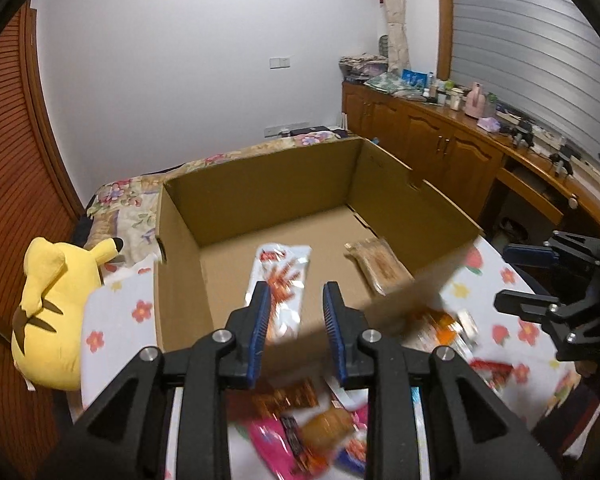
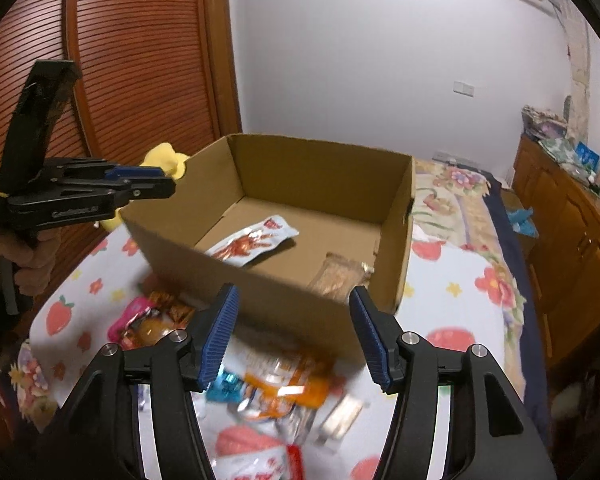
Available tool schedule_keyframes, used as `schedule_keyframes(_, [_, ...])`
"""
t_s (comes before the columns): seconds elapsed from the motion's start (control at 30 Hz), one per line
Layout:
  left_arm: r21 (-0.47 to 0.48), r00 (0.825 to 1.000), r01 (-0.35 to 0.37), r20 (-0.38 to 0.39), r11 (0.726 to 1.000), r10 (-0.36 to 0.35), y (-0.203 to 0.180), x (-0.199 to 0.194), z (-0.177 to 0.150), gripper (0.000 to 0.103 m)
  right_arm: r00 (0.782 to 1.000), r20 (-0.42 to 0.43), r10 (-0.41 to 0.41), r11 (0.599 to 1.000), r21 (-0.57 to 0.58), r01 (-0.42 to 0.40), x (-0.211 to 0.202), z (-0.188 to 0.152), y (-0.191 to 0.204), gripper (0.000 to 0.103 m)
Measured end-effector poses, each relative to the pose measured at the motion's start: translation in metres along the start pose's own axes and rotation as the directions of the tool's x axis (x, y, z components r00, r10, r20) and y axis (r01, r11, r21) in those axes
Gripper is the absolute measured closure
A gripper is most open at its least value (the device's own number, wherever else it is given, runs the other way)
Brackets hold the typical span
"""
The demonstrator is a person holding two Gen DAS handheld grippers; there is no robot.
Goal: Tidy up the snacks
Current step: 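Move both grippers back to the pile and lower the right gripper onto a white-and-red pouch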
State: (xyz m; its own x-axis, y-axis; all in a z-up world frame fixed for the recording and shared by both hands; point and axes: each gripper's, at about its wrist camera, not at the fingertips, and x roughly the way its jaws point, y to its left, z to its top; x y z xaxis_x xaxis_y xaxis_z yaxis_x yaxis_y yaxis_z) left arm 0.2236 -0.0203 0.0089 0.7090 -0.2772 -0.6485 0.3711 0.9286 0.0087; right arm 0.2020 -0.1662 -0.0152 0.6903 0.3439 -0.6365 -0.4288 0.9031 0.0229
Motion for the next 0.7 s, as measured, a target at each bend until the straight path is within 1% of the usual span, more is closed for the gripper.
schedule_keyframes(0.17, [0.013, 1.0, 0.021, 0.002, 1.0, -0.021, -0.016, -0.018, -0.036, 0.075, 1.0, -0.011, -0.006, 1.0, 0.024, 0.006, -0.013, -0.034, 0.012, 0.041])
schedule_keyframes(0.3, [0.002, 0.999, 0.031, -0.011, 1.0, -0.031, -0.021, -0.023, -0.065, 0.07, 0.999, -0.038, -0.02, 0.999, 0.038, 0.021, -0.013, -0.064, 0.021, 0.038])
schedule_keyframes(0.43, [-0.016, 0.999, 0.023, -0.026, 1.0, -0.023, -0.021, -0.023, -0.088, 0.066, 0.998, -0.059, -0.035, 0.998, 0.054, 0.038, -0.013, -0.088, 0.025, 0.037])
schedule_keyframes(0.6, [-0.044, 0.999, 0.01, -0.043, 0.999, -0.012, -0.019, -0.021, -0.118, 0.064, 0.996, -0.087, -0.036, 0.995, 0.094, 0.045, -0.014, -0.117, 0.025, 0.037])
schedule_keyframes(0.7, [-0.054, 0.999, 0.007, -0.054, 0.999, -0.01, -0.02, -0.018, -0.13, 0.063, 0.994, -0.102, -0.039, 0.993, 0.105, 0.049, -0.014, -0.127, 0.025, 0.037])
